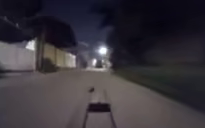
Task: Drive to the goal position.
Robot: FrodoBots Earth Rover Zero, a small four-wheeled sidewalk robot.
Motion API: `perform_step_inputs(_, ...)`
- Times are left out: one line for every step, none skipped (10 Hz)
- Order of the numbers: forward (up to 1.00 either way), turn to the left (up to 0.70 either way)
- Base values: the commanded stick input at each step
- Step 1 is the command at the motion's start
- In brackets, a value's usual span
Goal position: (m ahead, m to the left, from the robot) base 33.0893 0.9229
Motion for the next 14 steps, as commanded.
perform_step_inputs(0.70,0.00)
perform_step_inputs(0.70,0.00)
perform_step_inputs(0.70,0.00)
perform_step_inputs(0.70,0.00)
perform_step_inputs(0.70,0.00)
perform_step_inputs(0.70,0.00)
perform_step_inputs(0.70,0.00)
perform_step_inputs(0.70,0.00)
perform_step_inputs(0.70,0.00)
perform_step_inputs(0.70,0.00)
perform_step_inputs(0.70,0.00)
perform_step_inputs(0.70,-0.01)
perform_step_inputs(0.70,-0.22)
perform_step_inputs(0.70,-0.34)
